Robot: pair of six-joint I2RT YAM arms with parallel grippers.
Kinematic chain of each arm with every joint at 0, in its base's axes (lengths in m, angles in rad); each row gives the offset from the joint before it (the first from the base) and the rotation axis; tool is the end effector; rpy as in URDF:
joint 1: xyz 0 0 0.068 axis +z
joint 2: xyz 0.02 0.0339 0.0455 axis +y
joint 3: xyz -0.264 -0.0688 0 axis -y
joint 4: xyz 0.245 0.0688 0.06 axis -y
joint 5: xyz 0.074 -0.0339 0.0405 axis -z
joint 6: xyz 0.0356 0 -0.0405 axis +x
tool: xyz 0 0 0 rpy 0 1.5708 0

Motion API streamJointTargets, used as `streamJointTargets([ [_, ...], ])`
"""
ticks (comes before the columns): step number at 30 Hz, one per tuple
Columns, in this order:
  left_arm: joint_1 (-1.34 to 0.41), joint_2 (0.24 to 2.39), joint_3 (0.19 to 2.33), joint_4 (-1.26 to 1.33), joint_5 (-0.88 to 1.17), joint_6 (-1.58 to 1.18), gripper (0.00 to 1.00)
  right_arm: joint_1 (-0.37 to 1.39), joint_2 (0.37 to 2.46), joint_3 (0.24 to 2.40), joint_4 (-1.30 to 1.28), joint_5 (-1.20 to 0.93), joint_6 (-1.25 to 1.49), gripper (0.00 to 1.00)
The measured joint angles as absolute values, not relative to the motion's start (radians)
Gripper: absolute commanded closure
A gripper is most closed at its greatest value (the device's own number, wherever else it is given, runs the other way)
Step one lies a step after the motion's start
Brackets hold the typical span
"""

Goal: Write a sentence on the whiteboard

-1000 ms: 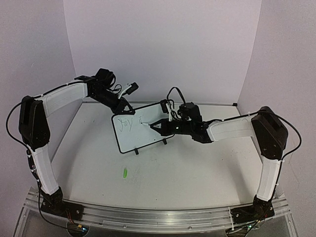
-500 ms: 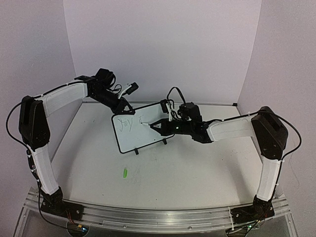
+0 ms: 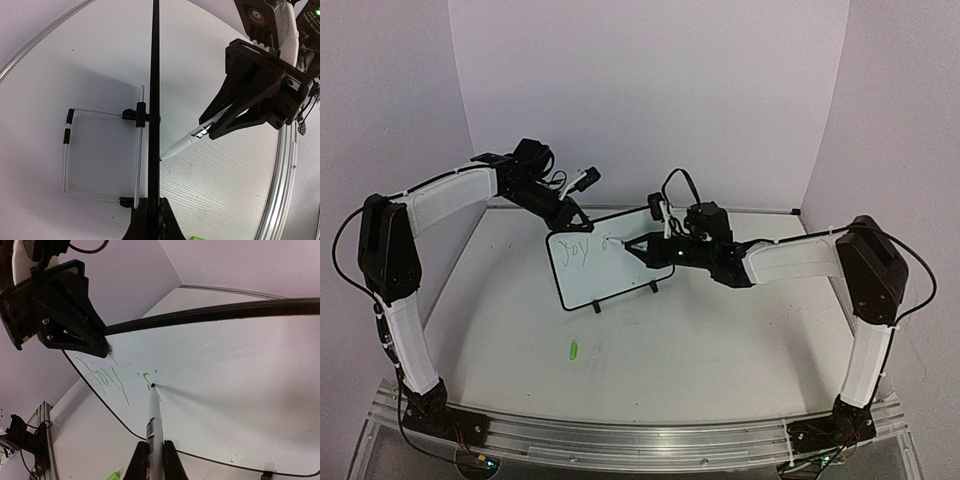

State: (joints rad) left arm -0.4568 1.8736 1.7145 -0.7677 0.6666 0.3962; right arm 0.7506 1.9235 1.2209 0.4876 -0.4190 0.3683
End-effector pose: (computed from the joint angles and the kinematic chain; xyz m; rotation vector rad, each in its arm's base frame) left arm 0.3595 -0.2012 0.3044 1.2411 2.0634 -0.8519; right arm 0.3126 0.3114 0.2260 -0.6794 1.8012 1.1528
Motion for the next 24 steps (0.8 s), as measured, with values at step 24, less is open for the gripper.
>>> streamJointTargets([
  [24,-0.457,1.874,1.715,-0.767,0.66,0.396,1.0,0.751,1.909,1.182,0.511,-0.362,0.372,1.0],
])
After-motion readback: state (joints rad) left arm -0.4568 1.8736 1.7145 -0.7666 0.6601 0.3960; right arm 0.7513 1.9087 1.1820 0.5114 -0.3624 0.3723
